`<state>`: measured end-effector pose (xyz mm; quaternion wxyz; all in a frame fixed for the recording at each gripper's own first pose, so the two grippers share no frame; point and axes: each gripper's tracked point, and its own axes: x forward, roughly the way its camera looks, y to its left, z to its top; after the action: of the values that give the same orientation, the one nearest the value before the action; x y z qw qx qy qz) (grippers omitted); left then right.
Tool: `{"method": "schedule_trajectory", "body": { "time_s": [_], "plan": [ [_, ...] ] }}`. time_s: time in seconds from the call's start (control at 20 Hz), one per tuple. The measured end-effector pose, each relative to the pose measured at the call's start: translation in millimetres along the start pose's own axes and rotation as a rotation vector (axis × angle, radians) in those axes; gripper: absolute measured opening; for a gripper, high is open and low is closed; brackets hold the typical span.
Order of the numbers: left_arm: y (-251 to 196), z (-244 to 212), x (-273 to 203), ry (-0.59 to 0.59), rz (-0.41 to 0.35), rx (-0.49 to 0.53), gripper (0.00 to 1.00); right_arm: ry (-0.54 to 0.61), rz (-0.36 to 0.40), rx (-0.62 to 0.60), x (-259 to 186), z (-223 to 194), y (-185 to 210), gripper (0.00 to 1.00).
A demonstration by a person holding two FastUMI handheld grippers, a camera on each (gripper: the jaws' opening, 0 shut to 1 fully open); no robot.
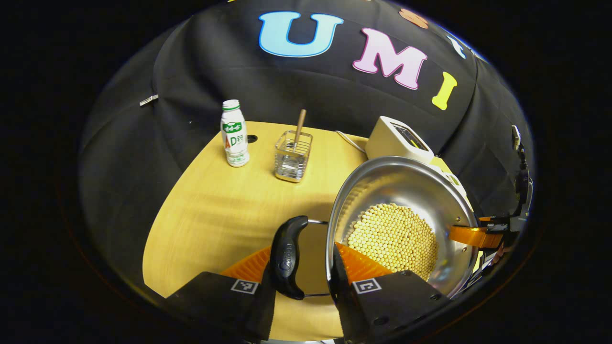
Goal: First push the handle of the pot to place it horizontally, then grasp the pot with both hands and set it on the induction cooktop.
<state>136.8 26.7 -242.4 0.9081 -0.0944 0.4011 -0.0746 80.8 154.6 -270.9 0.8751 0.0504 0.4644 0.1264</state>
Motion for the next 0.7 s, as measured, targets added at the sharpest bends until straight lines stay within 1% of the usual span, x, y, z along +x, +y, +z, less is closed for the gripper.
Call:
{"method": "schedule_trajectory", "body": {
  "time_s": [0.3,0.7],
  "plan": [
    [-67.9,2.3,17.0,0.021,-0.045,0.024,0.57,-0.007,-0.044,0.031,-13.6,-0.6,-68.3,0.58],
    [-157.7,-2.9,50.2,0.049,-0.095,0.065,0.57,0.009,-0.095,0.079,-20.3,-13.2,-160.4,0.58]
  ]
}}
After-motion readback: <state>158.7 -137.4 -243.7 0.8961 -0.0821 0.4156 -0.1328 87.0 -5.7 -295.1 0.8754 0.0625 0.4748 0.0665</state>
